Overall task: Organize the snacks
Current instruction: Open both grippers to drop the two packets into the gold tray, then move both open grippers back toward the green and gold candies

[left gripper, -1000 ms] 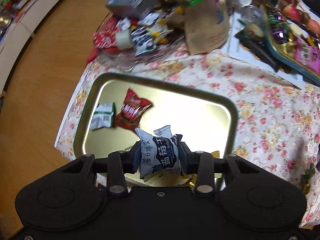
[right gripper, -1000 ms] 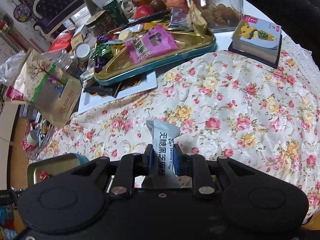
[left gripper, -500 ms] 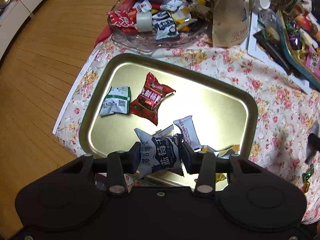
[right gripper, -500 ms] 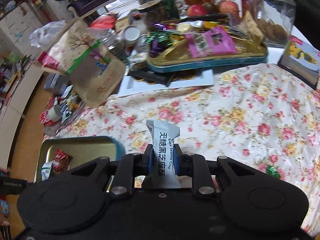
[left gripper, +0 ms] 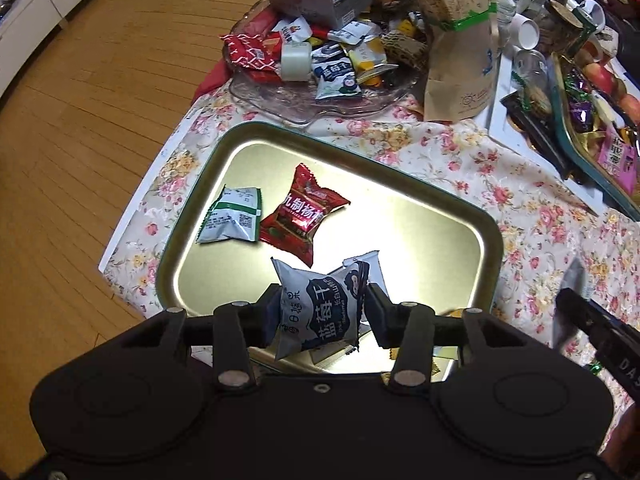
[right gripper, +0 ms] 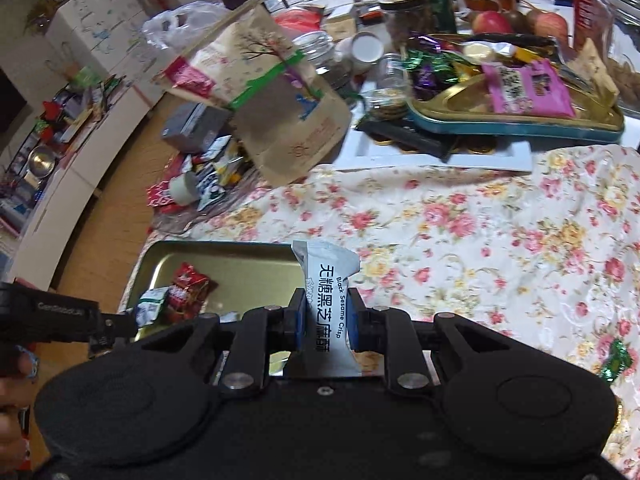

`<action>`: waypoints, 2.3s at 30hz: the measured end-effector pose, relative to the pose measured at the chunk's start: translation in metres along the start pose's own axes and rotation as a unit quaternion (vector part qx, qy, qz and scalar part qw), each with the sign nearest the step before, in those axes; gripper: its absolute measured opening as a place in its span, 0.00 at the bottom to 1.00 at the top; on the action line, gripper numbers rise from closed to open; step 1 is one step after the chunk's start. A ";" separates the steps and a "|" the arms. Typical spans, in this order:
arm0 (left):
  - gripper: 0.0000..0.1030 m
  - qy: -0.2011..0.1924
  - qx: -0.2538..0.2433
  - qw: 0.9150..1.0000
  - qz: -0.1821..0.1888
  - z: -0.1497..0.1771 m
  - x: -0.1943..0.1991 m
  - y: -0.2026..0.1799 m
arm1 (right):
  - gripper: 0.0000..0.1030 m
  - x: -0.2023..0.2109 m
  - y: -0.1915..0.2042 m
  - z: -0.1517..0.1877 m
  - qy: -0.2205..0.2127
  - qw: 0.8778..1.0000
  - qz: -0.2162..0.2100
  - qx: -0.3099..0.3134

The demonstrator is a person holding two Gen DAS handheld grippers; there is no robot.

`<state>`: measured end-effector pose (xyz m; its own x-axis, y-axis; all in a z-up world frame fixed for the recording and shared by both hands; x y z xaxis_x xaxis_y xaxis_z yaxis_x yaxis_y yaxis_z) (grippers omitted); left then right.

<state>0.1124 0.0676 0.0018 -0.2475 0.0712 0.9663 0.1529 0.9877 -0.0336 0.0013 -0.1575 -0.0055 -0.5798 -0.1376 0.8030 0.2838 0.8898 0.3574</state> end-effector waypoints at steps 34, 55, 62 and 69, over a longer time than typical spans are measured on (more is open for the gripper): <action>0.55 -0.039 -0.011 0.999 -0.014 -0.001 0.009 -0.011 | 0.24 -0.005 0.049 0.000 -0.010 0.996 -0.053 0.072; 0.55 -0.117 -0.050 0.992 -0.006 0.012 0.031 -0.057 | 0.48 0.016 0.016 -0.007 -0.055 0.998 -0.012 0.033; 0.55 -0.115 -0.122 0.985 0.025 0.029 0.039 -0.112 | 0.49 0.031 -0.025 -0.007 -0.068 0.997 0.041 -0.005; 0.55 -0.103 -0.156 0.982 0.031 0.039 0.037 -0.153 | 0.49 0.047 -0.073 -0.001 -0.068 0.994 0.080 -0.033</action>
<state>0.0422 -0.0753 0.0326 -0.4117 0.1876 0.8918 0.4511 0.8922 0.0206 -0.0456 -0.2292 0.0066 -0.6196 0.0680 0.7820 0.4279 0.8644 0.2640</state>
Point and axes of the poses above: each gripper's, at about its wrist camera, not at the fingertips, and x roughly against the way its jaws point, y to its left, z to its underside, the point moved 1 cm from there along -x, roughly the way its jaws point, and after that the axes turned 3 degrees about x, right-handed, at the moved point
